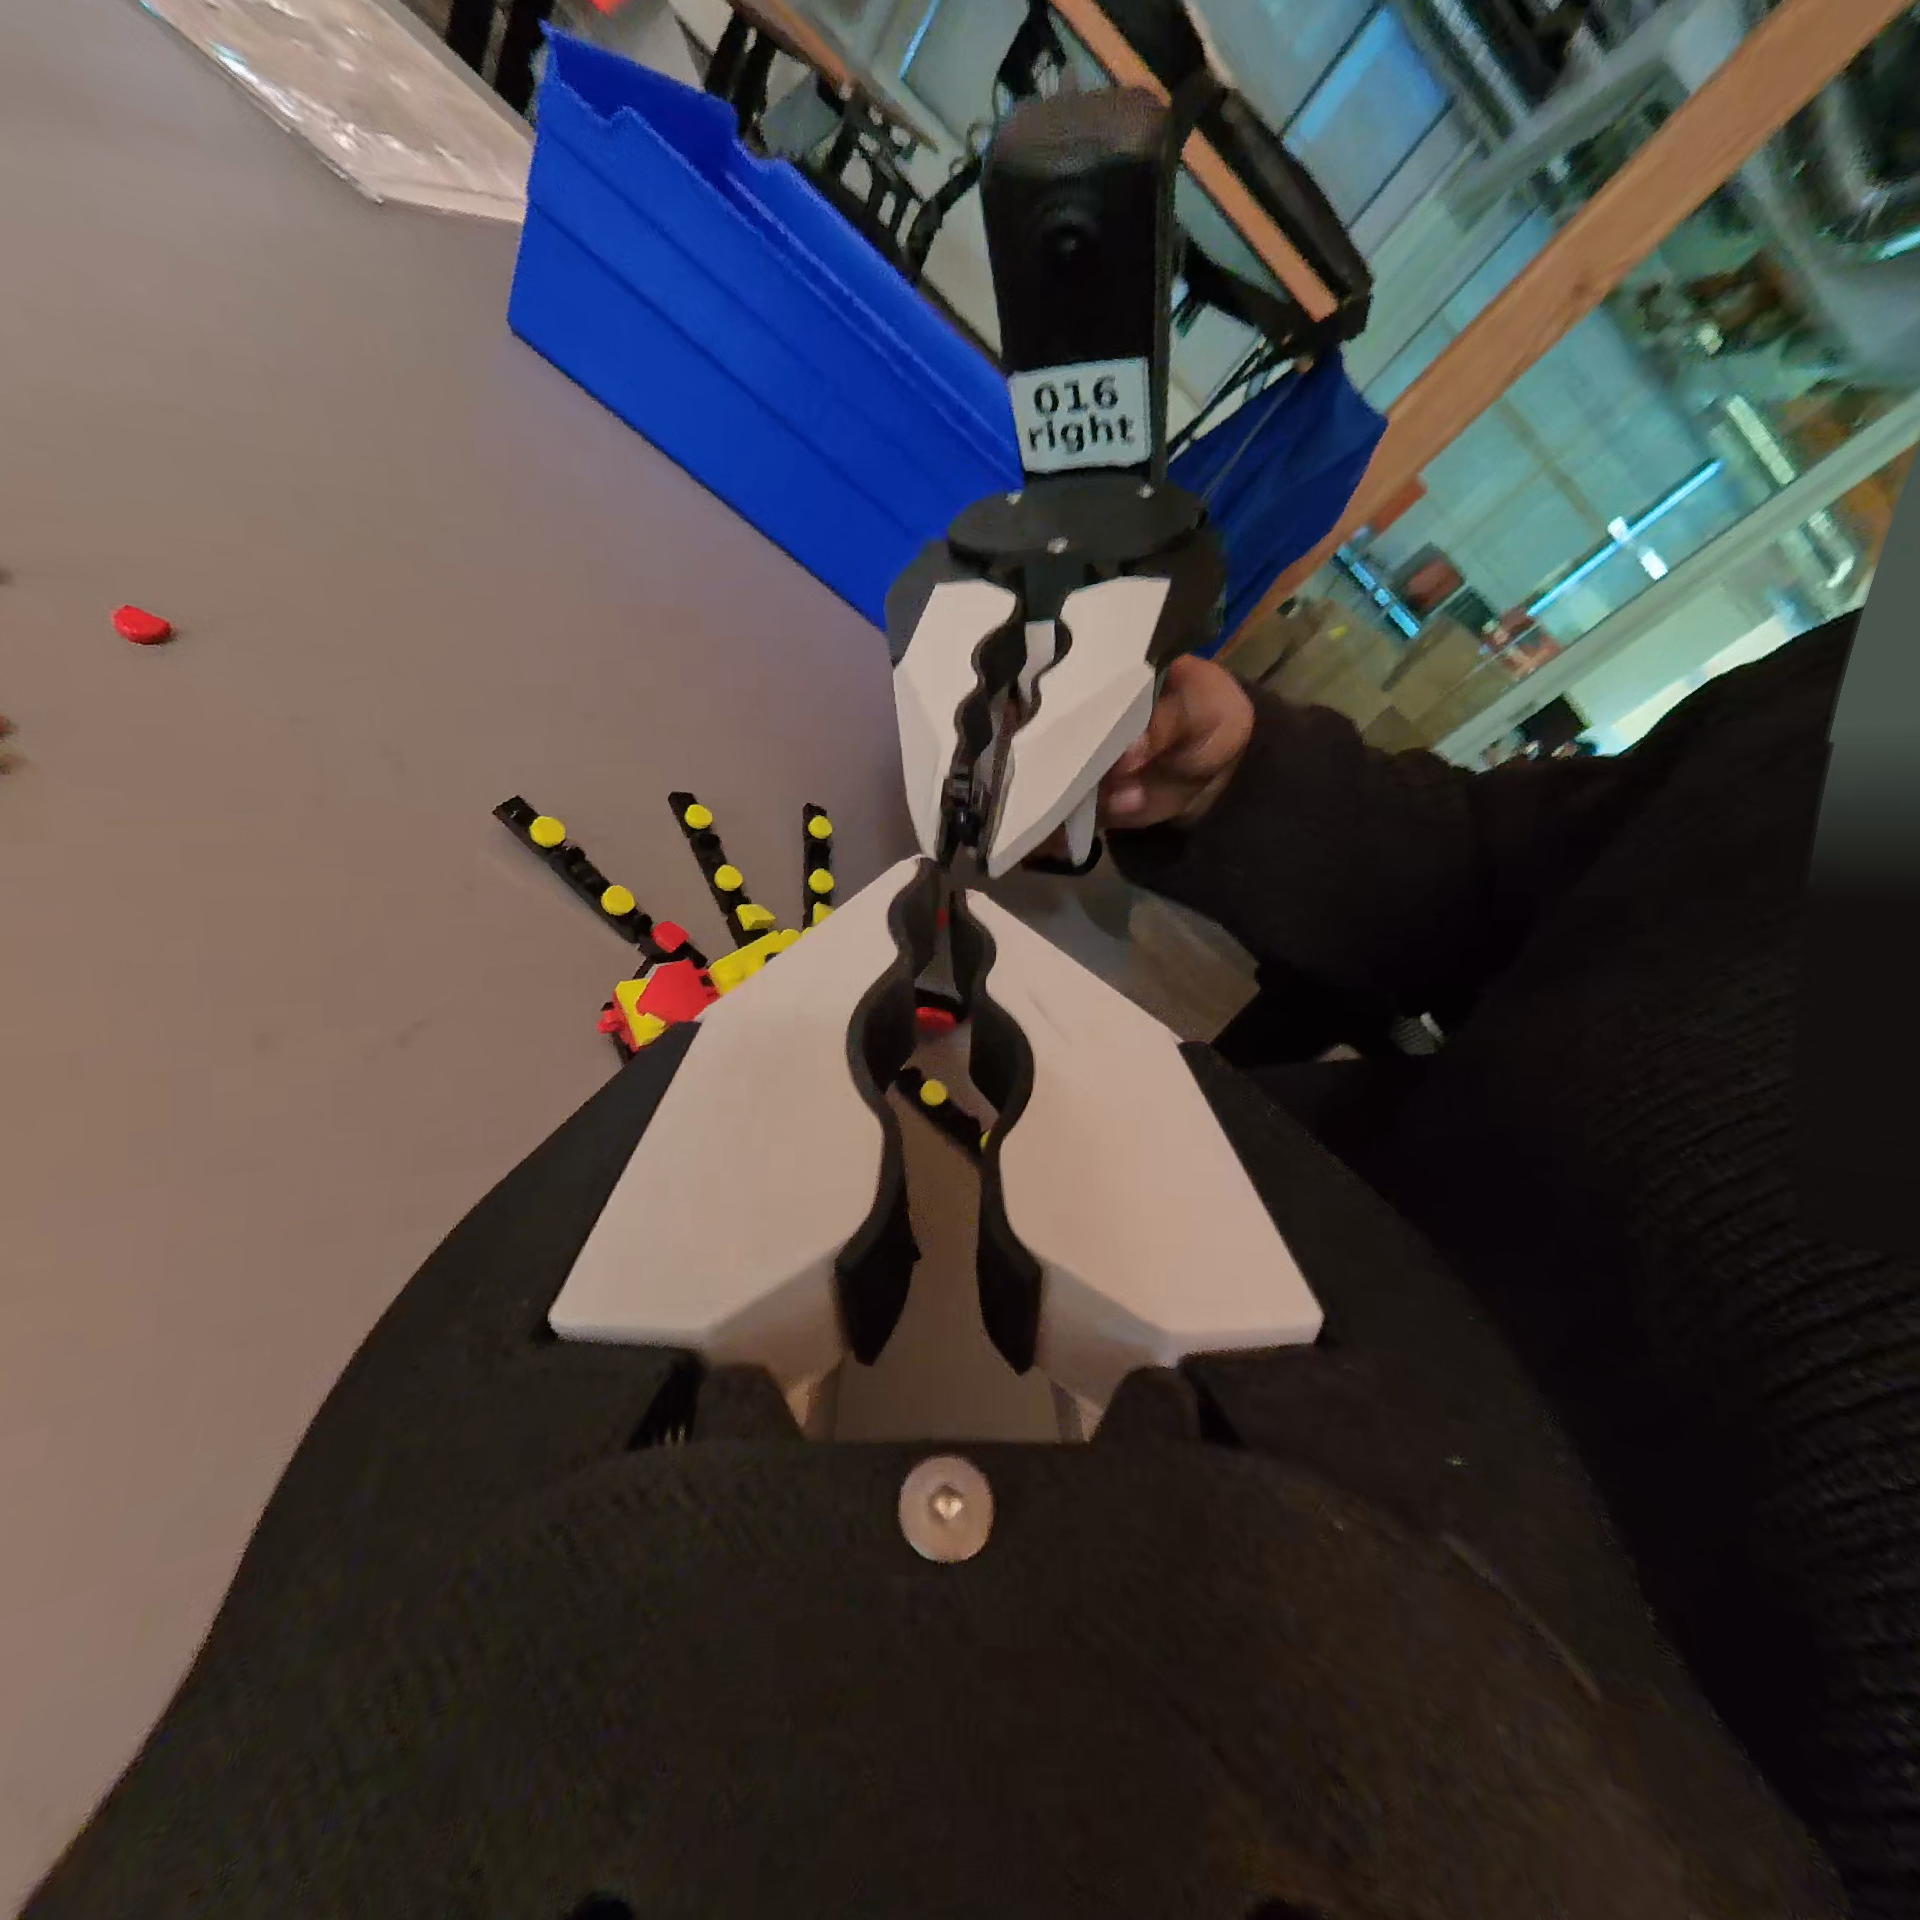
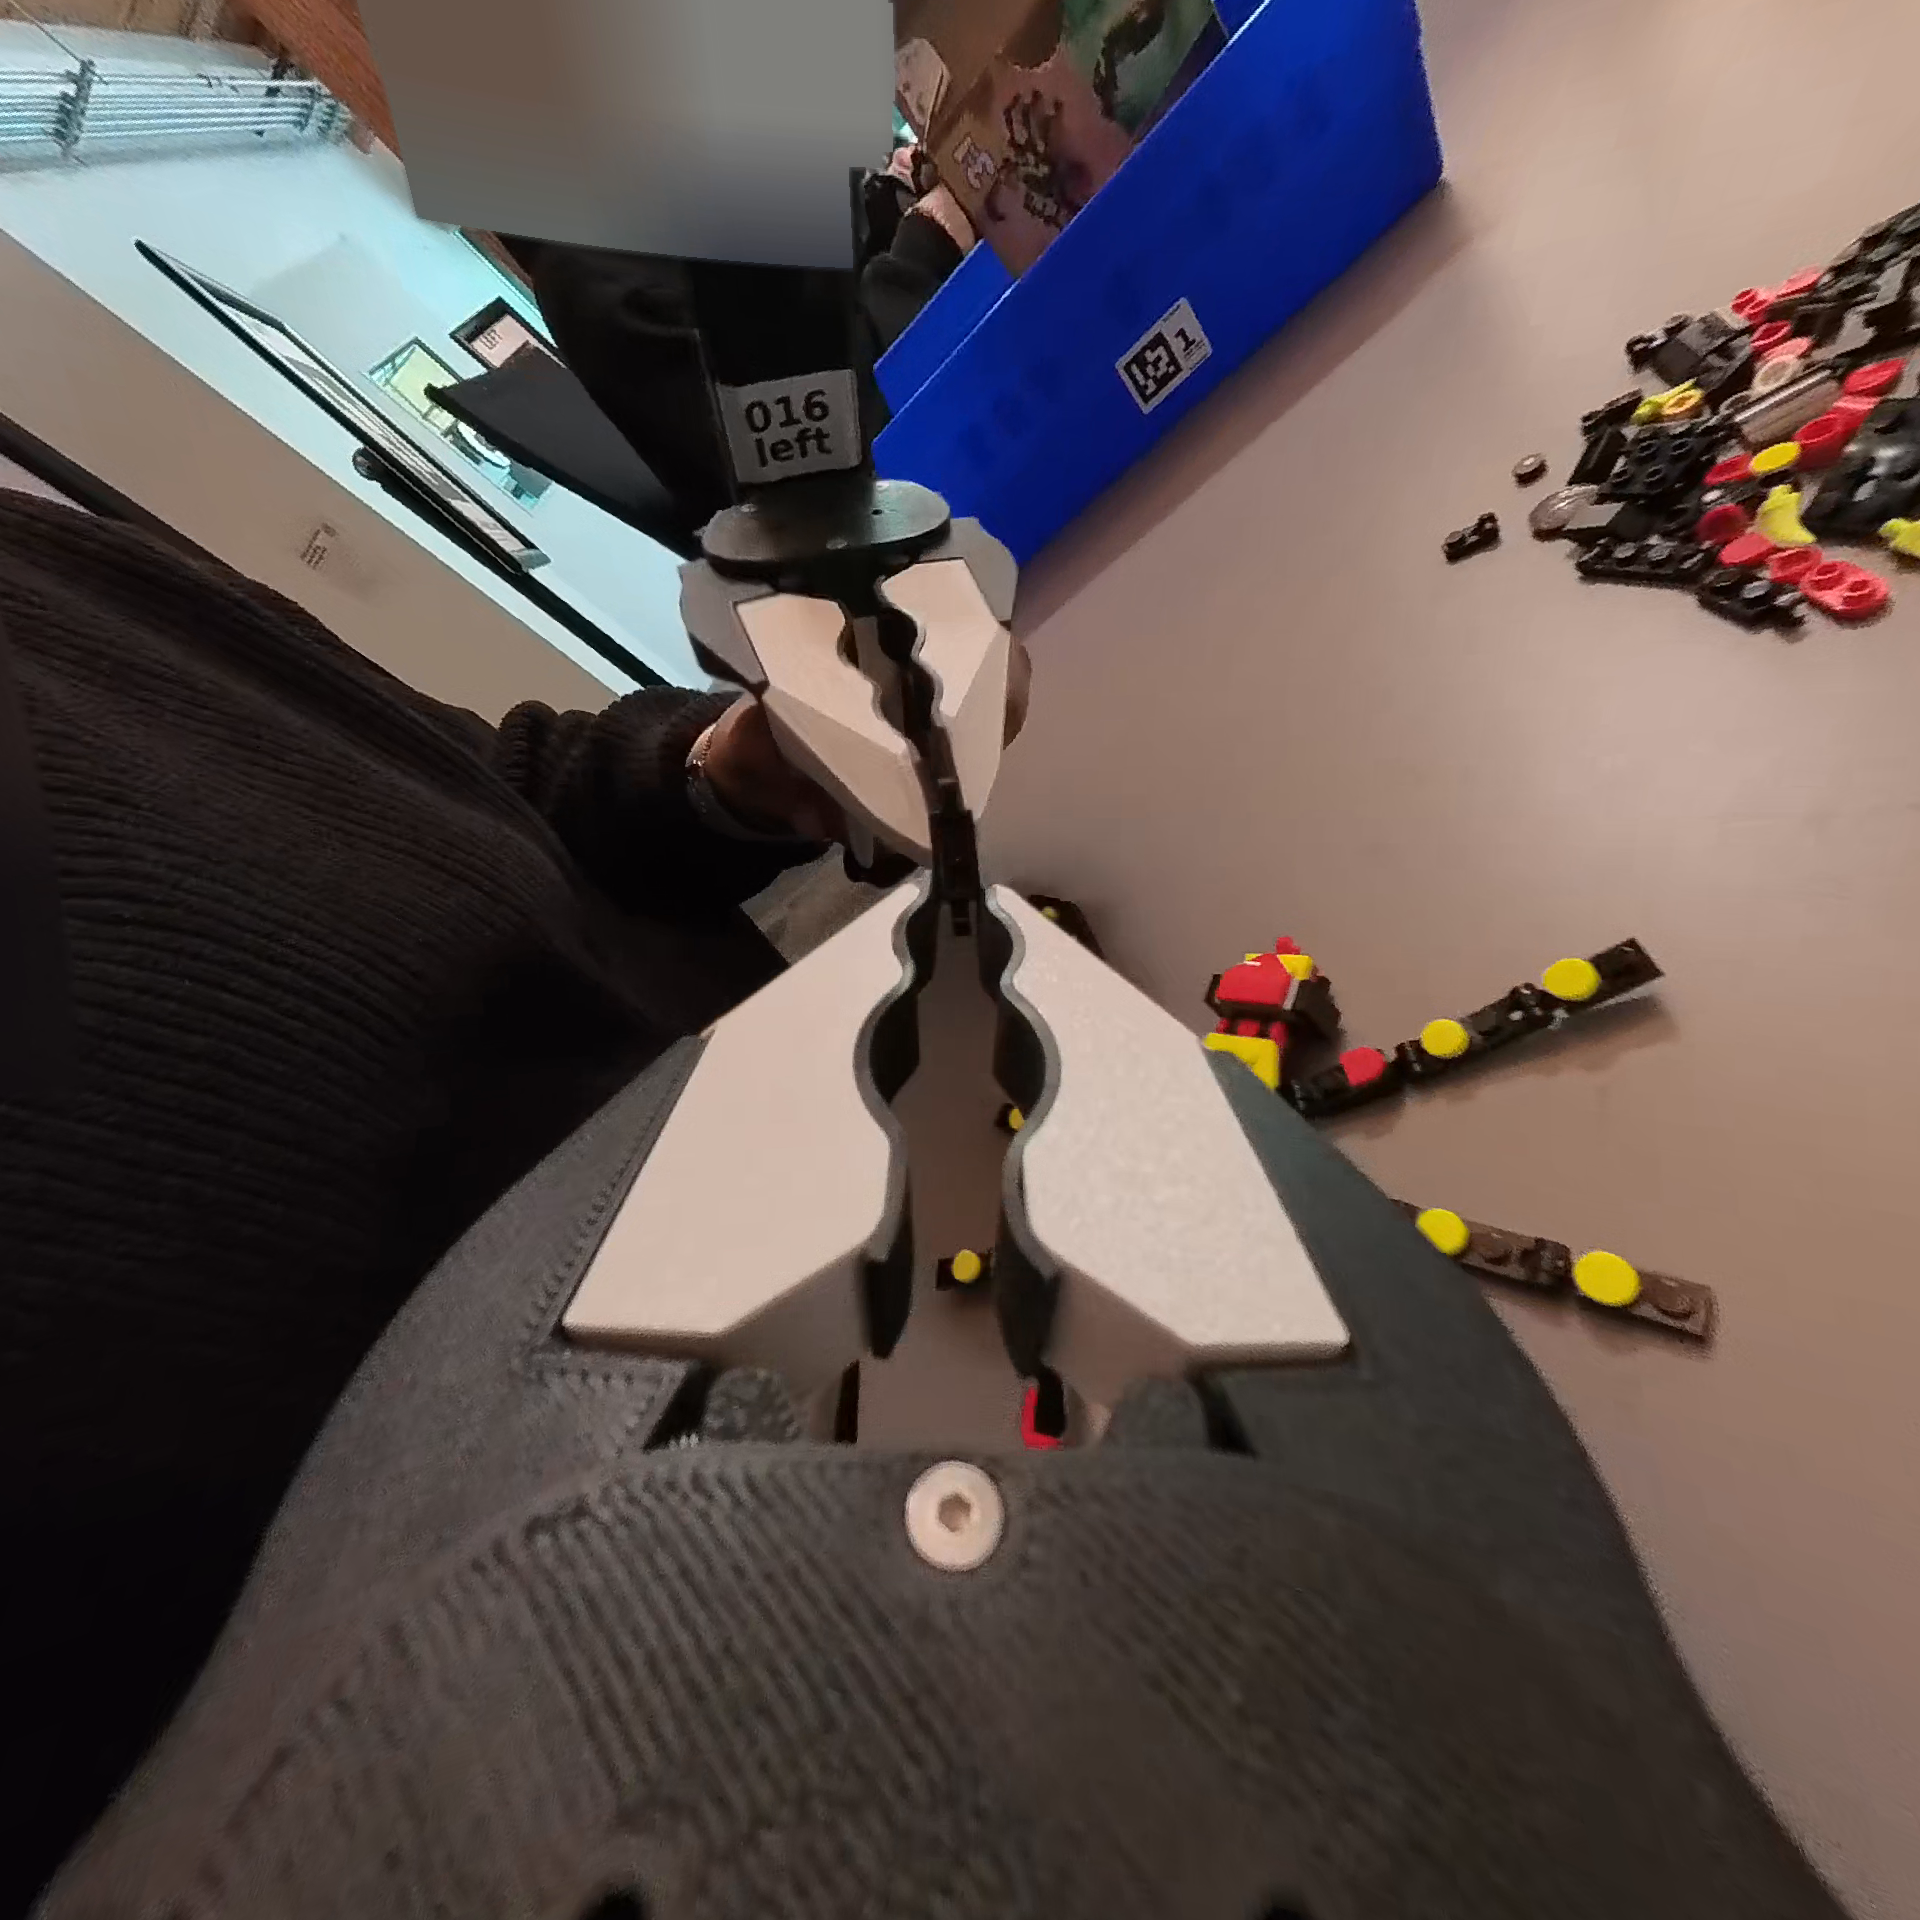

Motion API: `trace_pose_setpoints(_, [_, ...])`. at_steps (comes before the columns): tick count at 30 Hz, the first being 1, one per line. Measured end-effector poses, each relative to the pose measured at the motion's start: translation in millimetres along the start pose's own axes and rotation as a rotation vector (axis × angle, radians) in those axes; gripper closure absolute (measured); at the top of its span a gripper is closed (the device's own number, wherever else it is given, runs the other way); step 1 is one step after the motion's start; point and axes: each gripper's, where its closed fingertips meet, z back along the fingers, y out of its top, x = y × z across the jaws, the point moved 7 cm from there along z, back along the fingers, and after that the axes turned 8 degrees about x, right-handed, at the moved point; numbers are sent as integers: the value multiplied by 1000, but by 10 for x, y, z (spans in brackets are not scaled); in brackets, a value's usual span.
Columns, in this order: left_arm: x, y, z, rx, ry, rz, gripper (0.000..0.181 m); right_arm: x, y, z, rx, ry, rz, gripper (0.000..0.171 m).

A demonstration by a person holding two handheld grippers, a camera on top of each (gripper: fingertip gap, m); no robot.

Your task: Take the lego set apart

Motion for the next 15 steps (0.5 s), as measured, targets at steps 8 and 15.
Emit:
trace_pose_setpoints(8, [-7,55,30,102,-94,161,179,-48,20,-98,63,-12,37,165])
trace_pose_setpoints(15, [-29,47,27,110,-104,194,174,-79,-1,-130,54,6,60,165])
